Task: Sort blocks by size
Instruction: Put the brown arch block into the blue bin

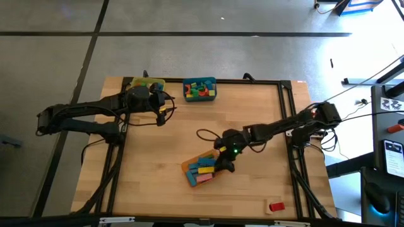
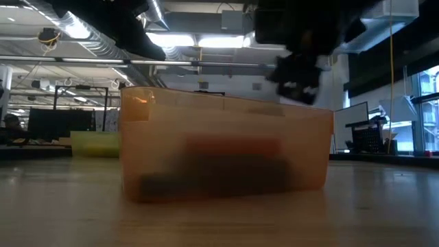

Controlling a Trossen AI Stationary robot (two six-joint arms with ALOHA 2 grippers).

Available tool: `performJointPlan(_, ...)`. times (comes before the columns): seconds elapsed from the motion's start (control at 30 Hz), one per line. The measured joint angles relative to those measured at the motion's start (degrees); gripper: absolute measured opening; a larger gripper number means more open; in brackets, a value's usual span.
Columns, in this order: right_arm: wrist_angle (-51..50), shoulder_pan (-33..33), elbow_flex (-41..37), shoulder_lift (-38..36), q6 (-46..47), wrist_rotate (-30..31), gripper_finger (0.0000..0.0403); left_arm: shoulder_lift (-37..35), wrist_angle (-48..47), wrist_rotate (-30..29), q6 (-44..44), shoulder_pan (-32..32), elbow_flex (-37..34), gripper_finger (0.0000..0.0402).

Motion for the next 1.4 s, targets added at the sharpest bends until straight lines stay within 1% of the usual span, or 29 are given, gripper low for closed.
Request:
performJointPlan(0.07,-4.3,0.2,0.0,-2.3,1.9,-0.5,0.0213,0.0,-0.1,0.0,0.0,0.0,0.0,0.0196)
performJointPlan(0.23,-14.1,1.6,0.0,-6.2,10.1,-0.7,0.0213,0.0,0.0,0.0,0.0,0.0,0.0,0.0196)
performJointPlan(0.33,-20.3,2.8,0.0,-7.3,17.8,-1.8,0.0213,0.0,0.1,0.0,-0.1,0.0,0.0,0.0196)
performJointPlan(0.47,-25.6,5.9,0.0,-7.4,28.1,-4.6,0.0213,0.0,0.1,0.0,-0.2,0.0,0.0,0.0196)
performJointPlan(0.53,-27.3,7.8,0.0,-7.4,32.9,-4.0,0.0213,0.0,0.0,0.0,-0.9,0.0,0.0,0.0196)
performJointPlan(0.57,-28.1,9.0,0.0,-7.4,36.4,-2.6,0.0214,0.0,-0.2,0.0,-1.4,0.0,0.0,0.0196)
performJointPlan(0.63,-28.8,11.6,0.0,-7.4,46.5,-0.8,0.0214,0.0,-1.4,0.0,-1.9,0.0,0.0,0.0196)
performJointPlan(0.77,-27.2,17.0,0.0,-7.4,64.8,-1.7,0.0214,0.0,-2.4,0.0,-1.5,0.0,0.0,0.0196)
performJointPlan(0.87,-26.1,22.3,0.0,-7.4,77.8,0.1,0.0214,0.0,-2.7,0.0,-1.5,0.0,0.0,0.0196)
performJointPlan(0.93,-26.7,26.1,0.0,-7.4,85.2,1.0,0.0214,0.0,-2.7,0.0,-1.5,0.0,0.0,0.0196)
performJointPlan(1.03,-28.6,31.3,0.0,-7.4,93.1,1.1,0.0214,0.0,-3.1,0.0,-1.5,0.0,0.0,0.0196)
performJointPlan(1.13,-31.0,35.1,0.0,-7.4,97.6,1.1,0.0214,0.0,-2.8,0.0,-1.6,0.0,0.0,0.0196)
performJointPlan(1.2,-32.0,36.5,0.0,-7.4,97.8,1.1,0.0214,0.0,-2.4,0.0,-2.0,0.0,0.0,0.0196)
performJointPlan(1.4,-34.0,37.5,-1.8,-7.4,97.5,3.7,0.0214,0.0,-2.0,0.0,-1.9,0.0,0.0,0.0196)
